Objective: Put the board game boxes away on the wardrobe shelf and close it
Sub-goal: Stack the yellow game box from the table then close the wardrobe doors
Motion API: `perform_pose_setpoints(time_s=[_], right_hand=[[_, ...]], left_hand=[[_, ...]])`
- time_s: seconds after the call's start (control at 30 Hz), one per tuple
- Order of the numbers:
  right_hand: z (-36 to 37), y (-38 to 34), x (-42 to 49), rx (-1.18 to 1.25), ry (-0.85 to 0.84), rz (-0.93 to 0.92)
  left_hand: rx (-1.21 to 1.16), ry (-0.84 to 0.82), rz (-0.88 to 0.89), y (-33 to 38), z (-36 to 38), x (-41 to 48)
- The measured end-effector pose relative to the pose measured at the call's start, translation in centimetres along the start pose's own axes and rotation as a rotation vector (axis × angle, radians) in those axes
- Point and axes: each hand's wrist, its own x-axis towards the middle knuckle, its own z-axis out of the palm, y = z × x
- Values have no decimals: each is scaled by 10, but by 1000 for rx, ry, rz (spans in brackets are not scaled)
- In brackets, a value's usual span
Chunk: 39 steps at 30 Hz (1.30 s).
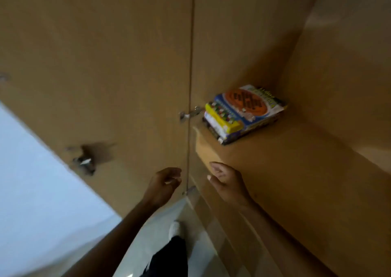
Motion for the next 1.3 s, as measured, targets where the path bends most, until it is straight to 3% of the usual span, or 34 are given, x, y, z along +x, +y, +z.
perform_pose_setpoints(time_s=[0.23, 0.47, 0.9, 1.3], right_hand=[[102, -35, -73, -9, -387, -30], [226, -104, -163, -26, -803, -187], [451, -249, -398, -22, -1256, -477], [604, -353, -647, -104, -1895, -948]], left_hand=[[-53, 293, -243, -58, -65, -159], [-156, 739, -425, -94, -125, -330], [-255, 1301, -594, -173, -235, -636], [-303, 2020, -750, -190, -252, -860]])
